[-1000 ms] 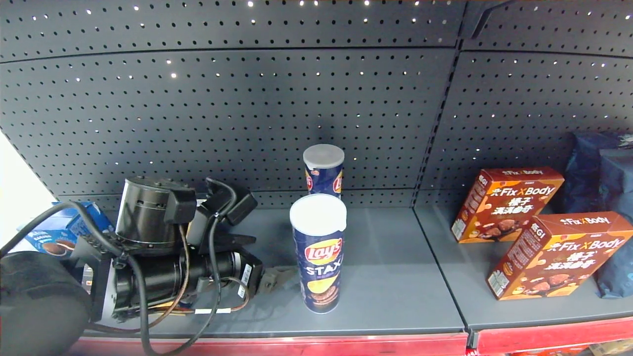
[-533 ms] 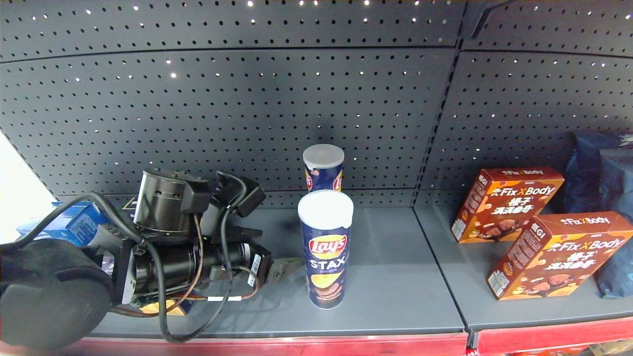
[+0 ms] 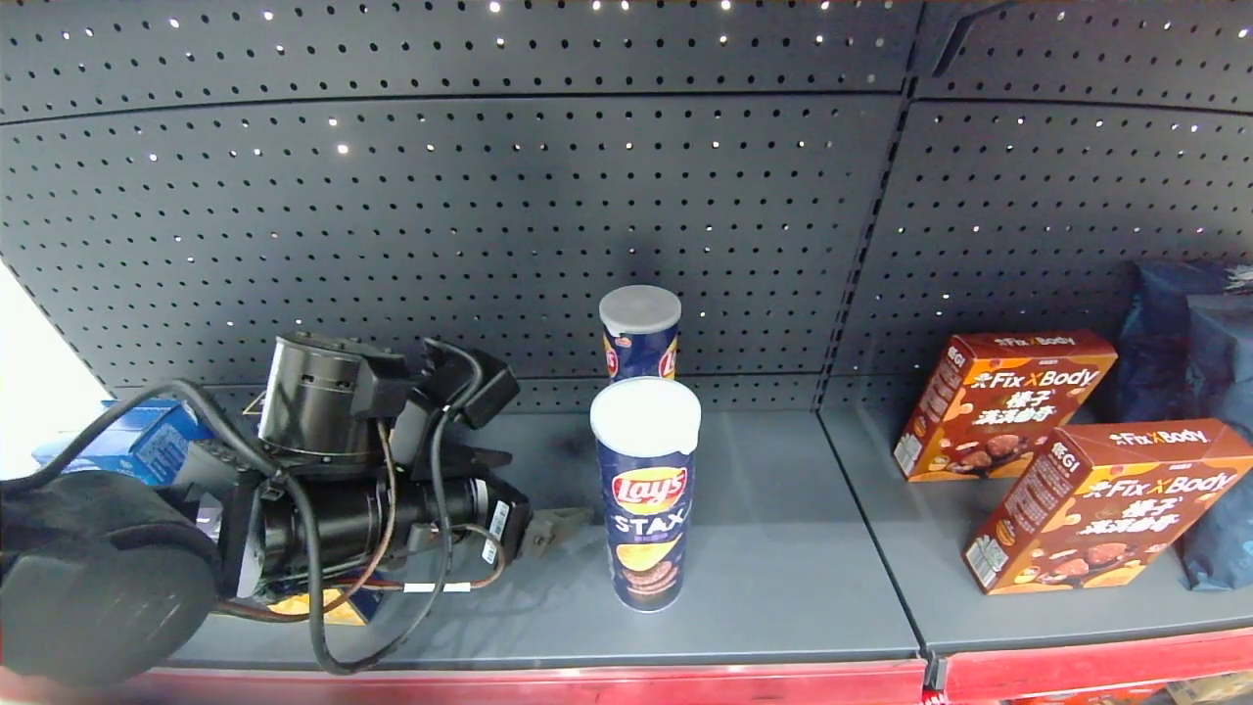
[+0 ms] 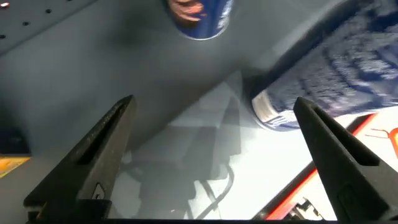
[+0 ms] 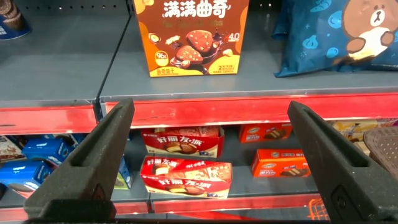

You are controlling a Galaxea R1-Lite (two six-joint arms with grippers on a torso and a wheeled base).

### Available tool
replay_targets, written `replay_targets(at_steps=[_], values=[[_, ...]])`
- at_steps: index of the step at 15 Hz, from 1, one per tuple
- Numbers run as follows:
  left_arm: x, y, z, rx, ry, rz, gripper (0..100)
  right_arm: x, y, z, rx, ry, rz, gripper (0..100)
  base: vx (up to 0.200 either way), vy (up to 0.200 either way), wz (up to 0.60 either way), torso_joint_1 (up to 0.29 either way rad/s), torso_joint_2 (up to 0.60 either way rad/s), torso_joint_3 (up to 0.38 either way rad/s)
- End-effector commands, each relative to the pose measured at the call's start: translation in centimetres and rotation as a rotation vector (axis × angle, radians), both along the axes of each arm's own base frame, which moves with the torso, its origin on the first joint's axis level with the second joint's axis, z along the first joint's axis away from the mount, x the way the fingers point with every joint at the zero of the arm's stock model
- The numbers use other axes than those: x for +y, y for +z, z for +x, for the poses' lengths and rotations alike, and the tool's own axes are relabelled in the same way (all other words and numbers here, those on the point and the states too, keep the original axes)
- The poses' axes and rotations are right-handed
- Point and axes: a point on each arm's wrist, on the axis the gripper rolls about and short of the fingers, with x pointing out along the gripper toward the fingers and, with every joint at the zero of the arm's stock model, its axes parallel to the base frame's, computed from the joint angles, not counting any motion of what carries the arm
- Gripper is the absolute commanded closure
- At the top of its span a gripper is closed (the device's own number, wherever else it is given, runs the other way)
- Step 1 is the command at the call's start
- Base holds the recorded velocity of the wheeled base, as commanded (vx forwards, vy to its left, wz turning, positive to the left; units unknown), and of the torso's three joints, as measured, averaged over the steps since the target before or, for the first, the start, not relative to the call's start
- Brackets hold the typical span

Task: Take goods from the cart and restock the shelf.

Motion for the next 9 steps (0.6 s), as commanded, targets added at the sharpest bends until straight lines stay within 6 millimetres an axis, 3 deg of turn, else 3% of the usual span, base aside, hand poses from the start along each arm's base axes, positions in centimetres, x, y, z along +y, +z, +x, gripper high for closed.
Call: replay_targets(at_steps=[1, 4, 5, 7, 9], values=[[1.9, 2.6, -0.2, -0.096, 0.049, -0.026, 0, 0.0, 0.0, 0.0, 0.001, 0.000, 0.000, 0, 0.000, 0.000, 0.00, 0.000, 0.00, 0.000], [4.2, 7.1, -1.8, -0.264, 0.108, -0.047, 0, 0.0, 0.0, 0.0, 0.002, 0.000, 0.000, 0, 0.000, 0.000, 0.00, 0.000, 0.00, 0.000], [4.3, 7.4, -2.1, -0.277, 0.113, -0.051, 0, 0.0, 0.0, 0.0, 0.001, 0.000, 0.000, 0, 0.000, 0.000, 0.00, 0.000, 0.00, 0.000], [5.9, 10.7, -6.6, -0.423, 0.151, -0.102, 0, 0.0, 0.0, 0.0, 0.001, 0.000, 0.000, 0, 0.000, 0.000, 0.00, 0.000, 0.00, 0.000], [7.5, 11.2, -10.6, -0.494, 0.195, -0.135, 0, 0.0, 0.0, 0.0, 0.001, 0.000, 0.000, 0, 0.000, 0.000, 0.00, 0.000, 0.00, 0.000]])
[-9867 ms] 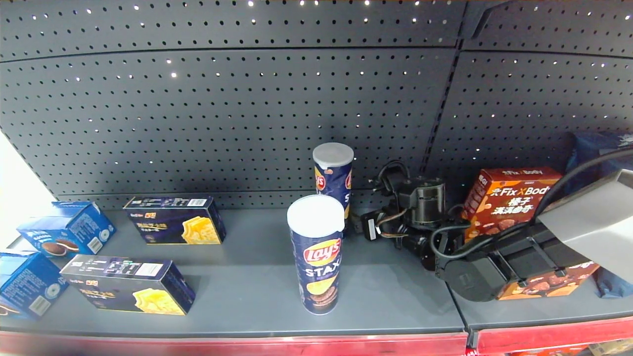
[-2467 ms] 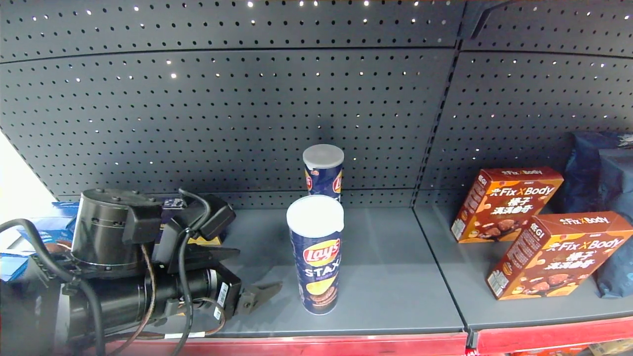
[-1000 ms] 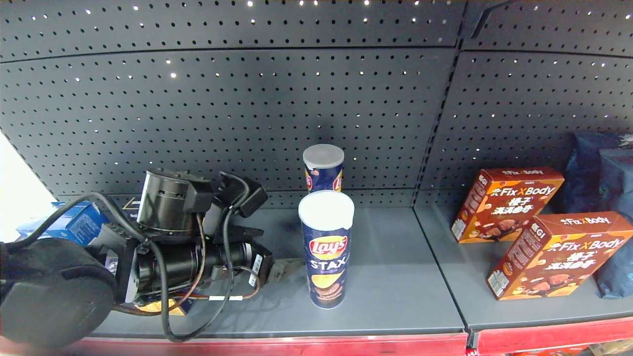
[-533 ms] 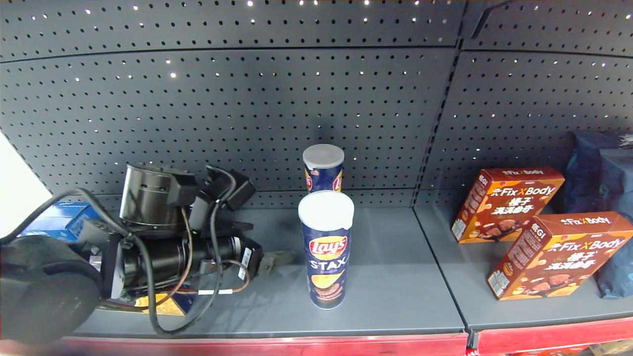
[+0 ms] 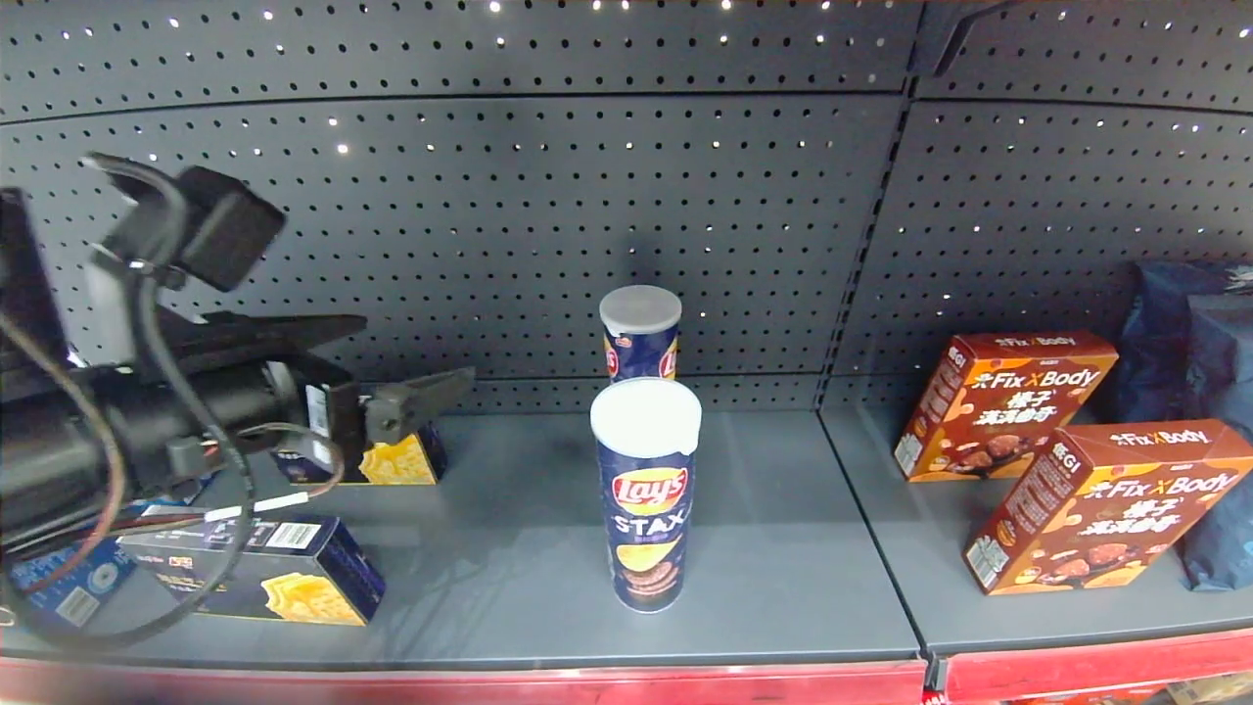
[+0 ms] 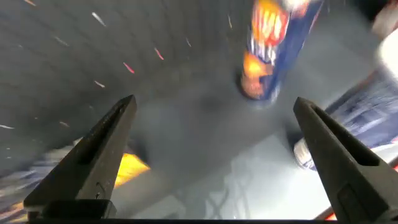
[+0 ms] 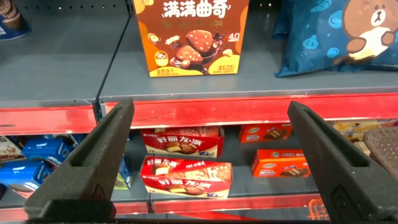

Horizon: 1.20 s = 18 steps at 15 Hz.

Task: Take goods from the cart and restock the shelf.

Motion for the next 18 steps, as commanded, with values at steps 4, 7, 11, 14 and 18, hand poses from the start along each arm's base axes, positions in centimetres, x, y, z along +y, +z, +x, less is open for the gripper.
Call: replay_targets(at_steps=[4, 7, 11, 14, 18], values=[[5.2, 0.2, -13.3, -0.260, 0.134, -0.146, 0, 0.0, 0.0, 0.0, 0.001, 0.000, 0.000, 0, 0.000, 0.000, 0.00, 0.000, 0.00, 0.000], [7.5, -3.8, -19.1, -0.380, 0.235, -0.194, 0, 0.0, 0.0, 0.0, 0.001, 0.000, 0.000, 0, 0.000, 0.000, 0.00, 0.000, 0.00, 0.000], [8.8, -6.1, -22.6, -0.469, 0.330, -0.235, 0, 0.0, 0.0, 0.0, 0.001, 0.000, 0.000, 0, 0.000, 0.000, 0.00, 0.000, 0.00, 0.000], [8.7, -9.1, -23.2, -0.455, 0.361, -0.222, 0, 0.0, 0.0, 0.0, 0.003, 0.000, 0.000, 0, 0.000, 0.000, 0.00, 0.000, 0.00, 0.000], [8.1, -13.7, -22.0, -0.325, 0.301, -0.218, 0, 0.0, 0.0, 0.0, 0.001, 0.000, 0.000, 0, 0.000, 0.000, 0.00, 0.000, 0.00, 0.000]])
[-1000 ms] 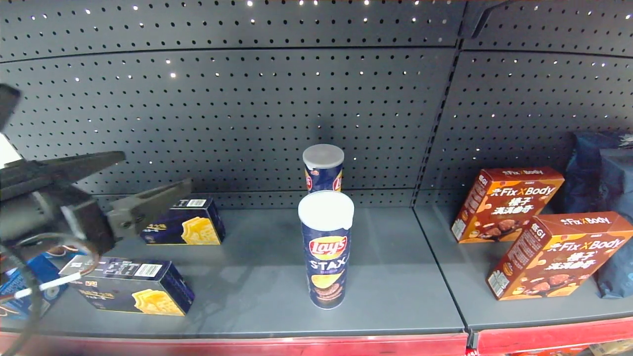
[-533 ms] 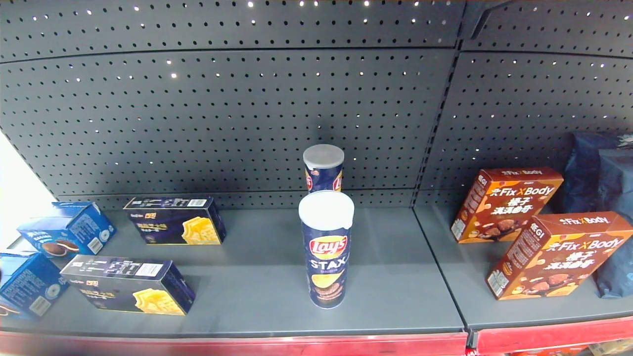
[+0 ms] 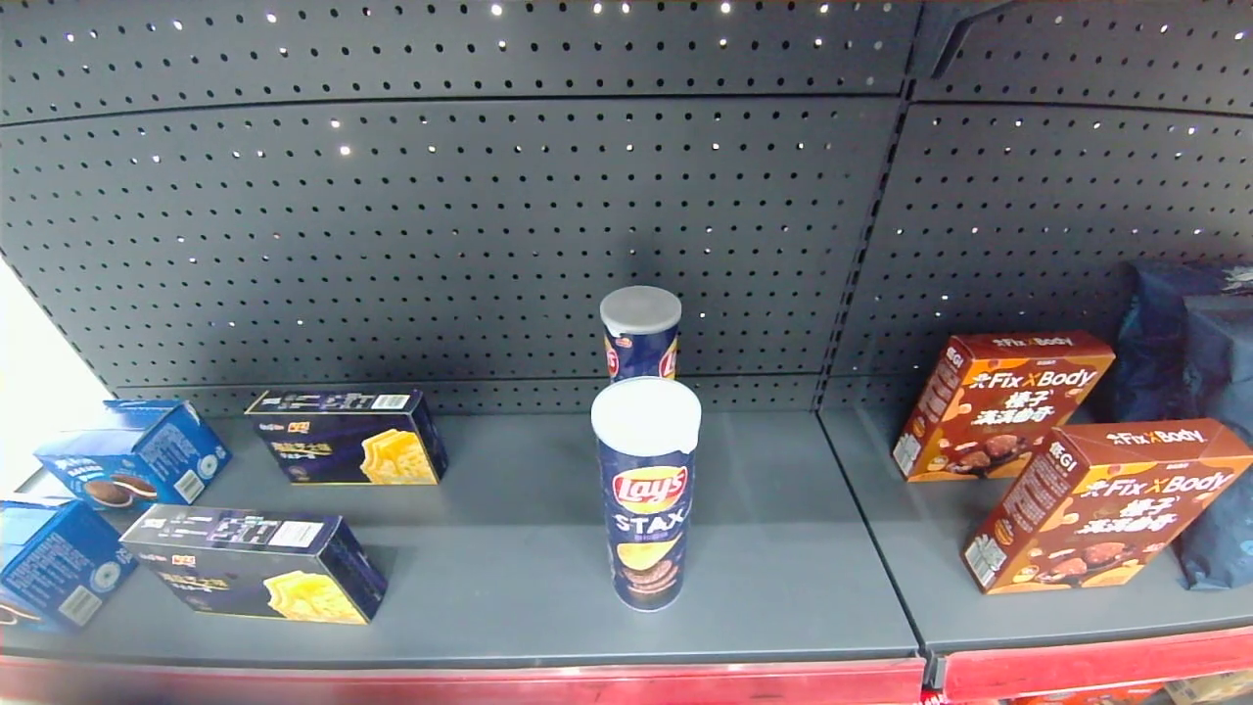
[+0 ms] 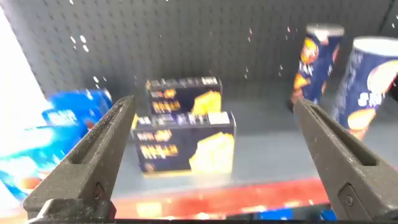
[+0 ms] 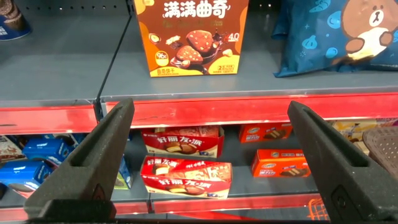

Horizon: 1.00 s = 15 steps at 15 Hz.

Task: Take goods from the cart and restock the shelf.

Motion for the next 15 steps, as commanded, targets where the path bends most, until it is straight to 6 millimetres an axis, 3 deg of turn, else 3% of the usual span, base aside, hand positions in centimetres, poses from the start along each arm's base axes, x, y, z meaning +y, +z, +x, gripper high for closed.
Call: replay_targets(at_steps=[1, 12, 15], values=[[-0.2, -2.5, 0.4, 0.051, -0.018, -0.005, 0, 0.0, 0.0, 0.0, 0.001, 0.000, 0.000, 0, 0.000, 0.000, 0.00, 0.000, 0.00, 0.000], [-0.9, -4.8, -0.3, 0.167, 0.020, -0.039, 0, 0.0, 0.0, 0.0, 0.002, 0.000, 0.000, 0, 0.000, 0.000, 0.00, 0.000, 0.00, 0.000], [-0.5, -5.5, -0.3, 0.233, 0.185, 0.035, 0, 0.0, 0.0, 0.0, 0.001, 0.000, 0.000, 0, 0.000, 0.000, 0.00, 0.000, 0.00, 0.000]])
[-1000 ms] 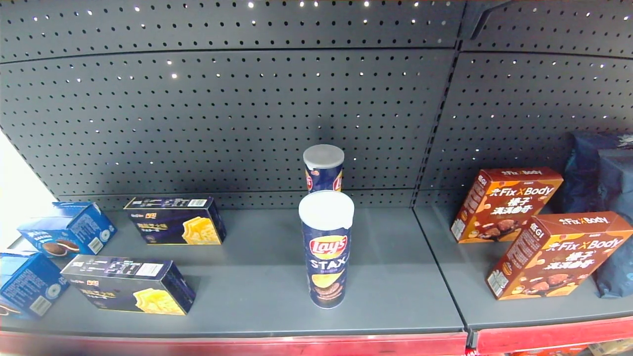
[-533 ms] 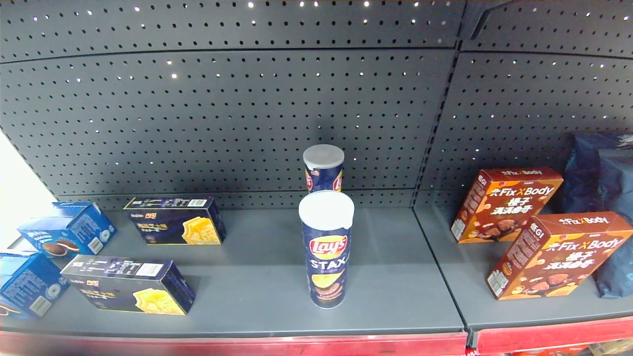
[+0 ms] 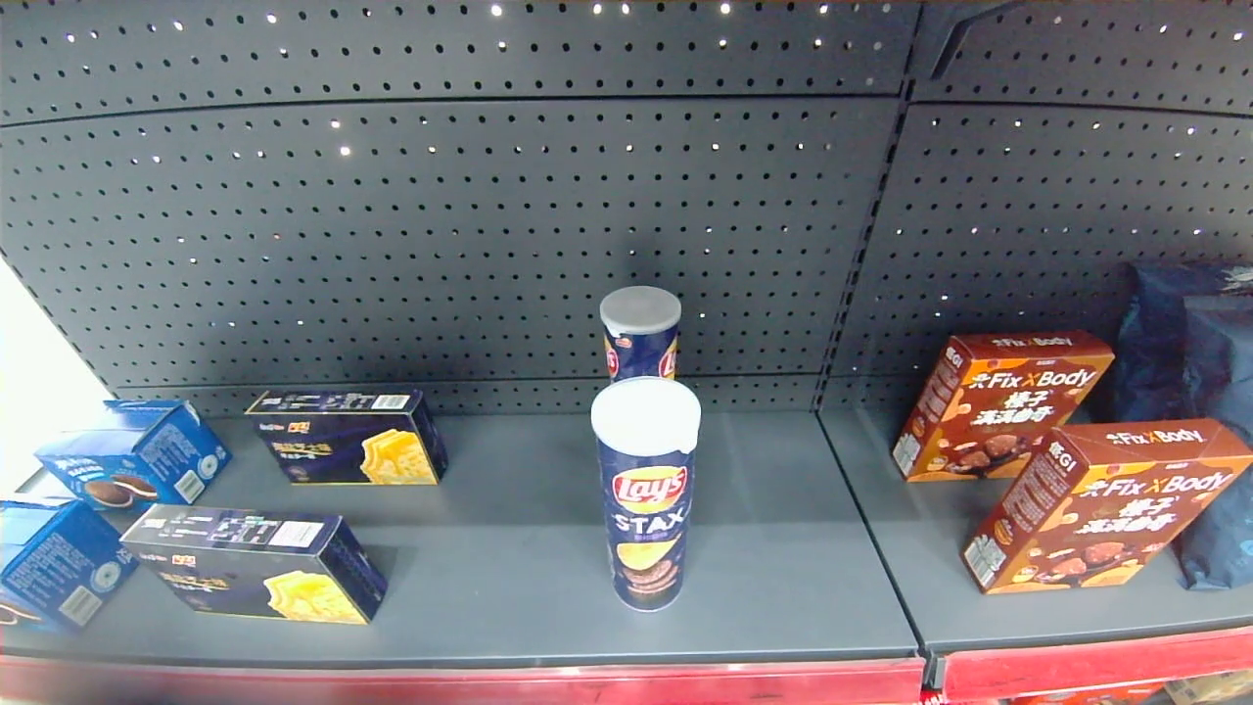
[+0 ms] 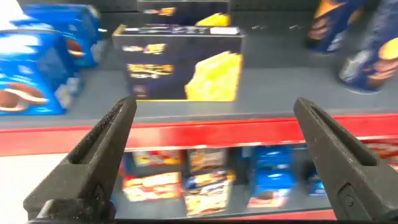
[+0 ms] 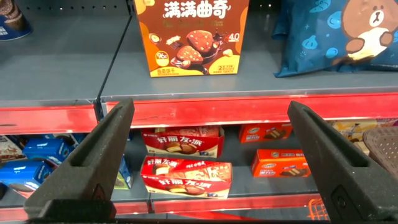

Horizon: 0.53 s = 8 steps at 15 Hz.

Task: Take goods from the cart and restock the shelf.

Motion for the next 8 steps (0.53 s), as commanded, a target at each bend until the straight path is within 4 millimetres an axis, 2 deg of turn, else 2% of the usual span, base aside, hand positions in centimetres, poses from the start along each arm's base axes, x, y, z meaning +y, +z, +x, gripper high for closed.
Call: replay_targets(at_steps=[1, 8], values=[[0.11, -0.23, -0.03, 0.019, 0.049, 0.001, 0, 0.00, 0.00, 0.01, 0.002, 0.000, 0.000, 0, 0.000, 0.000, 0.00, 0.000, 0.00, 0.000], [0.05, -0.16, -0.01, 0.013, 0.022, -0.030, 0, 0.00, 0.01, 0.01, 0.000, 0.000, 0.000, 0, 0.000, 0.000, 0.00, 0.000, 0.00, 0.000]])
